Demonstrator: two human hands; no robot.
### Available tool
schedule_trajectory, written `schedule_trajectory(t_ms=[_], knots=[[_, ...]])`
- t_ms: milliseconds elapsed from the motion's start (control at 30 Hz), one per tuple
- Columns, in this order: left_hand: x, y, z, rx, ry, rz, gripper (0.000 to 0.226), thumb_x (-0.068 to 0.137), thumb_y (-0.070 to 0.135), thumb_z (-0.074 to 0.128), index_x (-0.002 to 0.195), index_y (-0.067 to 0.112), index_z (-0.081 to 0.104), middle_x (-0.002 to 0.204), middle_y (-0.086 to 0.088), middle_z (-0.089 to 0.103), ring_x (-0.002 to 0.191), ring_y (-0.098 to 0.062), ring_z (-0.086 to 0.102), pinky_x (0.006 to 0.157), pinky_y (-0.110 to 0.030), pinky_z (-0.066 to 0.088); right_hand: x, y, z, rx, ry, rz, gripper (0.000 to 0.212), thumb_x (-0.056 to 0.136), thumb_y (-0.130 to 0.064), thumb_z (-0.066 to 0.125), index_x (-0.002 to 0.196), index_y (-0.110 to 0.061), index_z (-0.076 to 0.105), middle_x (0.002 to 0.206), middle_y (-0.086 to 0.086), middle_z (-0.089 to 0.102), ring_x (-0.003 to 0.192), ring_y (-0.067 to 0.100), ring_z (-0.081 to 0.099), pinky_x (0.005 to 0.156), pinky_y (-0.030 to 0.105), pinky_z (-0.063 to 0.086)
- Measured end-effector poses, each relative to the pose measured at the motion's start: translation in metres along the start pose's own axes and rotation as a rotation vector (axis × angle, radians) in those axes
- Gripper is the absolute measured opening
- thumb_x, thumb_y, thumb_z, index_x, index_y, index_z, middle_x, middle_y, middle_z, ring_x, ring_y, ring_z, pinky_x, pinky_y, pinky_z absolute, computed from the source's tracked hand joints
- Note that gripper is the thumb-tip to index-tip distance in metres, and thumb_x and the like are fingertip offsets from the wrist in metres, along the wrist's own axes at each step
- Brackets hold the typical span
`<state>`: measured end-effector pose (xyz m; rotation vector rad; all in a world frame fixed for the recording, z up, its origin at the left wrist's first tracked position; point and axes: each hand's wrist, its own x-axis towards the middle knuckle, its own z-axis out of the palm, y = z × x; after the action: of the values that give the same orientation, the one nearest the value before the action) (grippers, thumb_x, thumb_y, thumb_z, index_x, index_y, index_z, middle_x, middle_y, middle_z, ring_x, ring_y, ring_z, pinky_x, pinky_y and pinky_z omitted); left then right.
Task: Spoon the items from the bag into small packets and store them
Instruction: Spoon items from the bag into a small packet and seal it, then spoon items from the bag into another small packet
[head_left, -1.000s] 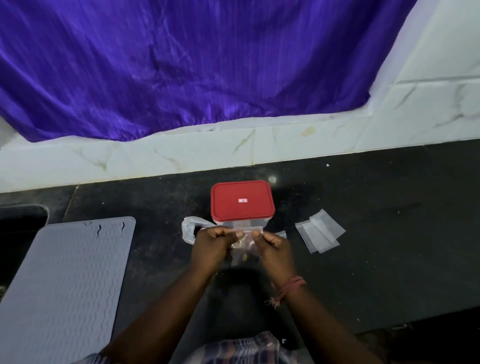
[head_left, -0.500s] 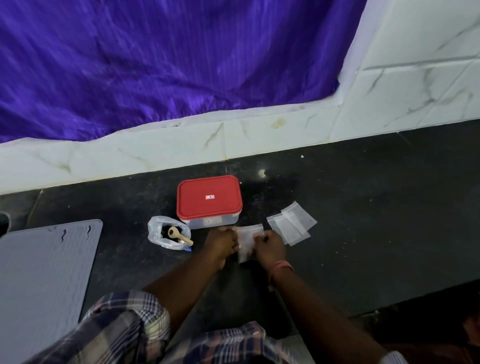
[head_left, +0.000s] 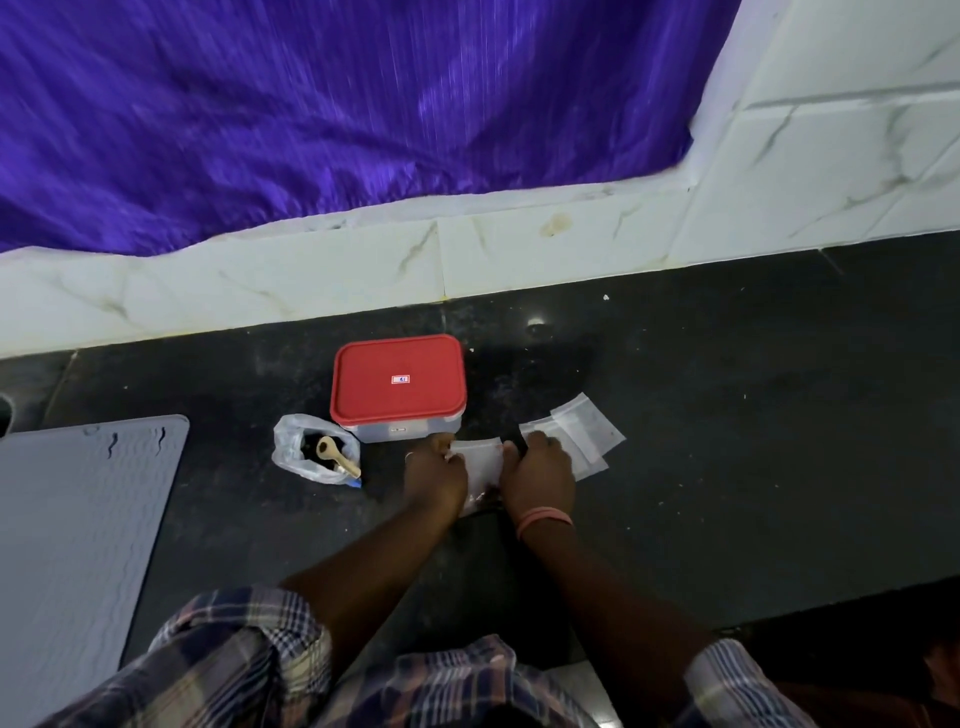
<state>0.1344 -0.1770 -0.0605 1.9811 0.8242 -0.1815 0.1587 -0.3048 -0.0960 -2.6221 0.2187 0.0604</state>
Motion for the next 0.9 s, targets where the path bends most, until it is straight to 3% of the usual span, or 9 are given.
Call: schedule_trajectory(t_ms=[167, 267, 367, 500, 600, 667, 800, 867, 900], knots=[[-0.012, 0.007, 0.016, -0.007, -0.03, 0.1, 0.032, 0.096, 0.008, 0.056, 0.123, 0.023, 0.064, 0.127, -0.004, 0.063, 0.109, -0.018, 0.064, 0.096, -0.037, 0.055, 0.015, 0.045, -0.013, -0.179, 0.094, -0.041, 0.036, 0.093, -0.04, 0.057, 0.118, -0.014, 0.058, 0.116, 0.01, 0.057, 0.103, 0.027, 0.055, 0.09, 0.039, 0.045], [-0.013, 0.013, 0.02, 0.006, -0.034, 0.126, 0.029, 0.095, 0.006, 0.055, 0.116, 0.021, 0.068, 0.114, 0.001, 0.067, 0.089, -0.007, 0.063, 0.078, -0.024, 0.054, 0.019, 0.057, -0.015, -0.139, 0.086, -0.064, 0.04, 0.096, -0.045, 0.054, 0.118, -0.012, 0.057, 0.117, 0.01, 0.057, 0.104, 0.026, 0.055, 0.09, 0.039, 0.046], [-0.013, 0.016, 0.024, 0.002, -0.06, 0.114, 0.025, 0.096, 0.008, 0.054, 0.108, 0.023, 0.07, 0.105, 0.007, 0.068, 0.076, 0.001, 0.061, 0.062, -0.017, 0.046, 0.025, 0.056, -0.019, -0.03, 0.122, -0.01, 0.032, 0.099, -0.032, 0.052, 0.118, -0.006, 0.057, 0.117, 0.017, 0.059, 0.103, 0.032, 0.057, 0.091, 0.042, 0.046], [-0.02, 0.024, 0.028, -0.007, -0.109, 0.136, 0.022, 0.095, 0.008, 0.057, 0.104, 0.019, 0.073, 0.114, 0.003, 0.073, 0.095, -0.006, 0.066, 0.085, -0.023, 0.052, 0.039, 0.063, -0.029, -0.099, -0.04, 0.036, 0.024, 0.095, -0.012, 0.052, 0.117, -0.003, 0.058, 0.124, 0.017, 0.054, 0.11, 0.032, 0.055, 0.095, 0.037, 0.047], [-0.022, 0.029, 0.03, -0.004, -0.153, 0.139, 0.021, 0.097, 0.008, 0.055, 0.106, 0.017, 0.072, 0.095, 0.005, 0.071, 0.069, 0.006, 0.065, 0.062, -0.008, 0.049, 0.051, 0.066, -0.031, -0.056, -0.053, 0.065, 0.022, 0.097, -0.013, 0.049, 0.112, -0.005, 0.063, 0.118, 0.012, 0.06, 0.109, 0.03, 0.059, 0.09, 0.036, 0.048], [-0.023, 0.032, 0.029, -0.026, -0.171, 0.139, 0.022, 0.098, 0.008, 0.055, 0.109, 0.016, 0.072, 0.092, 0.005, 0.068, 0.063, 0.005, 0.062, 0.052, -0.003, 0.043, 0.053, 0.067, -0.028, 0.042, -0.03, 0.134, 0.022, 0.097, -0.014, 0.05, 0.105, -0.003, 0.068, 0.111, 0.013, 0.068, 0.103, 0.028, 0.063, 0.09, 0.034, 0.05], [-0.026, 0.035, 0.024, -0.101, -0.197, 0.089, 0.022, 0.096, 0.011, 0.057, 0.107, 0.02, 0.073, 0.101, 0.006, 0.069, 0.091, -0.009, 0.064, 0.084, -0.025, 0.053, 0.045, 0.064, -0.031, 0.221, 0.186, 0.162, 0.012, 0.091, -0.008, 0.061, 0.086, -0.001, 0.07, 0.097, 0.017, 0.067, 0.092, 0.033, 0.062, 0.083, 0.037, 0.049], [-0.026, 0.036, 0.021, -0.225, -0.206, 0.058, 0.016, 0.096, 0.015, 0.059, 0.103, 0.02, 0.073, 0.103, -0.003, 0.073, 0.089, -0.014, 0.066, 0.084, -0.033, 0.055, 0.032, 0.055, -0.036, 0.22, 0.286, -0.013, 0.013, 0.092, -0.011, 0.057, 0.084, -0.005, 0.065, 0.094, 0.015, 0.062, 0.086, 0.031, 0.059, 0.076, 0.038, 0.048], [-0.027, 0.039, 0.018, -0.319, -0.217, 0.035, 0.012, 0.096, 0.021, 0.062, 0.1, 0.019, 0.072, 0.1, -0.007, 0.073, 0.085, -0.015, 0.066, 0.079, -0.034, 0.056, 0.023, 0.048, -0.039, 0.168, 0.243, -0.141, 0.018, 0.093, -0.017, 0.049, 0.087, -0.009, 0.064, 0.096, 0.012, 0.06, 0.087, 0.028, 0.058, 0.075, 0.038, 0.049]])
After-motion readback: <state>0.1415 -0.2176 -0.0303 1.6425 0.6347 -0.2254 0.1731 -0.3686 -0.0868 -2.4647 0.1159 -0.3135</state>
